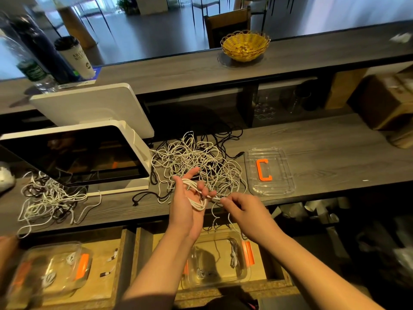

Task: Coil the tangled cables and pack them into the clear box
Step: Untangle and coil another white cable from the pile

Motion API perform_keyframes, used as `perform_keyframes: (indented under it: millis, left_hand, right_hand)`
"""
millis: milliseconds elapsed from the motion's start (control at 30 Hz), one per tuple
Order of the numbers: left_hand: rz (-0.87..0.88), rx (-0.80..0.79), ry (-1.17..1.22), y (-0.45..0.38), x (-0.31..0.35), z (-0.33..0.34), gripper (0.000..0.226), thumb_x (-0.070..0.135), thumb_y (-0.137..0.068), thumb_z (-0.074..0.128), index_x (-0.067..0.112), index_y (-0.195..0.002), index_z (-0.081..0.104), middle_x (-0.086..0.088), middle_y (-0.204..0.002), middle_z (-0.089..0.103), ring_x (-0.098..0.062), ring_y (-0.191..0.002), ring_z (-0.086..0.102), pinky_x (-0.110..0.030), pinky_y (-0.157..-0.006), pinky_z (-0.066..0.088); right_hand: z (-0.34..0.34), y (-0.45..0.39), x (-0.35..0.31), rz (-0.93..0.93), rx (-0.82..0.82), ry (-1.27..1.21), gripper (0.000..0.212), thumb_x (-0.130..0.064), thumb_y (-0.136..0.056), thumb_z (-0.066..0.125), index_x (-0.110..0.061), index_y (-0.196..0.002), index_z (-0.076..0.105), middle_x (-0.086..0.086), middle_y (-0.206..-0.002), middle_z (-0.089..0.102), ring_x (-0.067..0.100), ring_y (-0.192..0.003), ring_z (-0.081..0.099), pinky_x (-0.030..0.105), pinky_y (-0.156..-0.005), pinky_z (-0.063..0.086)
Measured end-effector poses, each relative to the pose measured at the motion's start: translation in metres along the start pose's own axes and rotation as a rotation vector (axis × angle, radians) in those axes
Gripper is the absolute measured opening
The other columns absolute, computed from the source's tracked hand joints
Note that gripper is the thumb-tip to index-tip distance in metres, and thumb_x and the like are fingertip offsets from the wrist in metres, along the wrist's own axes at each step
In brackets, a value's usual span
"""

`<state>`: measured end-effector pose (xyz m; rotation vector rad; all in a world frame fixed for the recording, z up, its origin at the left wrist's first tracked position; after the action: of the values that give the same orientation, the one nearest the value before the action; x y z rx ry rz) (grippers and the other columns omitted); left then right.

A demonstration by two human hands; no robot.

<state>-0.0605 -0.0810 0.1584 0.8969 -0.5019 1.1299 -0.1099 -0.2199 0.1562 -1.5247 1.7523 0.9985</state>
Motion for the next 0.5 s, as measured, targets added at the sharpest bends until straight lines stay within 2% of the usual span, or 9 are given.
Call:
perform_keyframes:
  millis: [133,200,267,333,400,500]
  left_hand:
    - [-0.019,0.075,0.100,0.001,0.003,0.000,0.052,0.050,-0.106,0.026,0.011,-0.092,0.056,-0.004,-0.067,0.049,-0.017,-0.060,0.051,-0.040,-0.079,0.054]
    - [-0.027,0.101,0.124,0.002,0.004,-0.001,0.050,0.050,-0.106,0.027,0.013,-0.086,0.054,-0.004,-0.067,0.050,-0.017,-0.059,0.051,-0.036,-0.073,0.051]
    - [-0.029,0.119,0.108,0.003,0.004,-0.002,0.049,0.050,-0.106,0.026,0.015,-0.085,0.054,-0.002,-0.067,0.048,-0.013,-0.054,0.048,-0.027,-0.058,0.045]
    - [-0.020,0.121,0.123,0.003,0.005,-0.003,0.049,0.050,-0.106,0.027,0.014,-0.088,0.054,0.000,-0.066,0.046,-0.010,-0.050,0.040,-0.022,-0.046,0.034]
    - [0.002,0.119,0.135,0.003,0.007,-0.005,0.050,0.051,-0.105,0.028,0.012,-0.092,0.055,0.001,-0.065,0.043,-0.009,-0.050,0.034,-0.020,-0.043,0.027]
    - [0.044,0.115,0.074,0.002,0.007,-0.007,0.050,0.052,-0.105,0.027,0.011,-0.096,0.056,0.003,-0.064,0.041,-0.008,-0.052,0.031,-0.020,-0.044,0.025]
  right_hand:
    - [0.002,0.001,-0.004,0.006,0.014,0.034,0.033,-0.037,-0.100,0.052,-0.020,-0.073,0.063,-0.006,-0.060,0.055,0.006,-0.056,0.048,0.019,-0.052,0.034]
    - [0.006,0.002,-0.003,0.017,-0.030,0.074,0.032,-0.036,-0.101,0.051,-0.019,-0.077,0.063,-0.003,-0.064,0.057,0.009,-0.058,0.049,0.020,-0.051,0.033]
    - [0.012,0.004,0.000,0.033,-0.086,0.098,0.030,-0.035,-0.102,0.050,-0.017,-0.082,0.063,-0.002,-0.067,0.059,0.010,-0.060,0.050,0.024,-0.054,0.034]
    - [0.020,0.008,0.002,0.041,-0.131,0.109,0.025,-0.033,-0.102,0.049,-0.024,-0.082,0.060,-0.005,-0.068,0.059,0.009,-0.062,0.052,0.027,-0.057,0.038]
    - [0.028,0.013,-0.001,0.035,-0.163,0.109,0.023,-0.032,-0.102,0.048,-0.034,-0.080,0.057,-0.007,-0.067,0.058,0.006,-0.061,0.052,0.026,-0.058,0.039]
    - [0.039,0.021,-0.007,0.021,-0.225,0.129,0.028,-0.031,-0.102,0.047,-0.034,-0.075,0.055,-0.008,-0.063,0.055,0.005,-0.059,0.050,0.025,-0.057,0.038]
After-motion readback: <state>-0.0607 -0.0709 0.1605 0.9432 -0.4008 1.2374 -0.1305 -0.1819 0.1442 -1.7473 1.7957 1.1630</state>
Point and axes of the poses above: each hand's wrist, its own y-axis away from the middle knuckle, its own z-axis out of the palm, x = y × z, the point moved 4 cm from there along -y, towards the middle knuckle
